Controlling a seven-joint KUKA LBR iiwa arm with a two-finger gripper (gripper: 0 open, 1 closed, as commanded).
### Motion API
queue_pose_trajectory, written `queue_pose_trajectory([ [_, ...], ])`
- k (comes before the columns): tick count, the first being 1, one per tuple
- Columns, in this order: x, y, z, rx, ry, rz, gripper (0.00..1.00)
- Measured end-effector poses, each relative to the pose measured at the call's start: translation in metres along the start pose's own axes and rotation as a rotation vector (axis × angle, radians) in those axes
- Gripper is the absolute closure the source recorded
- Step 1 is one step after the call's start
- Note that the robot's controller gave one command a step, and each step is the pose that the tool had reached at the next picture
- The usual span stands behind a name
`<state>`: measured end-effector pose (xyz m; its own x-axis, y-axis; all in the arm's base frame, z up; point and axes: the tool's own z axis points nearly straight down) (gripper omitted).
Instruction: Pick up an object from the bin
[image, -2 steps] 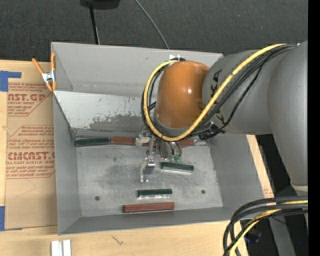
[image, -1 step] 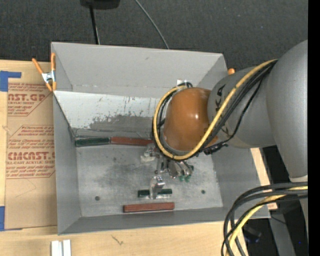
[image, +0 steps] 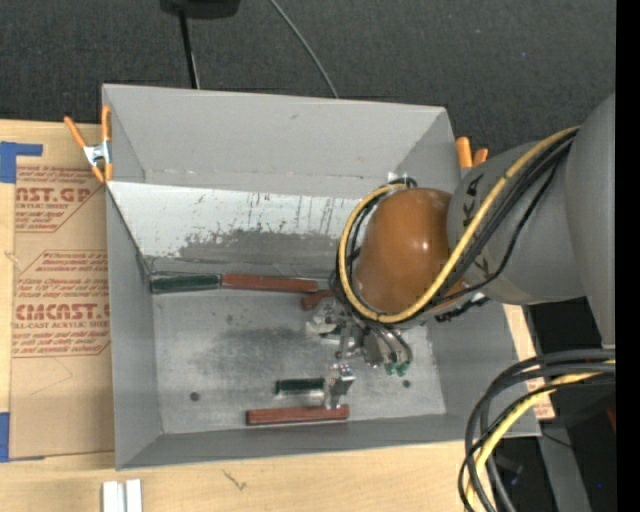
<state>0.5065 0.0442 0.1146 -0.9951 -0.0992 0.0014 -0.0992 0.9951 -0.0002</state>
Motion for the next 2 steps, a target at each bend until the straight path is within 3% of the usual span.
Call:
queue_pose_trajectory([
  [1,-0.011,0.015,0.016,-0.002,-0.001,0.086,0.00],
  [2,0.011,0.028,0.038,0.004,-0.014,0.114,0.00],
])
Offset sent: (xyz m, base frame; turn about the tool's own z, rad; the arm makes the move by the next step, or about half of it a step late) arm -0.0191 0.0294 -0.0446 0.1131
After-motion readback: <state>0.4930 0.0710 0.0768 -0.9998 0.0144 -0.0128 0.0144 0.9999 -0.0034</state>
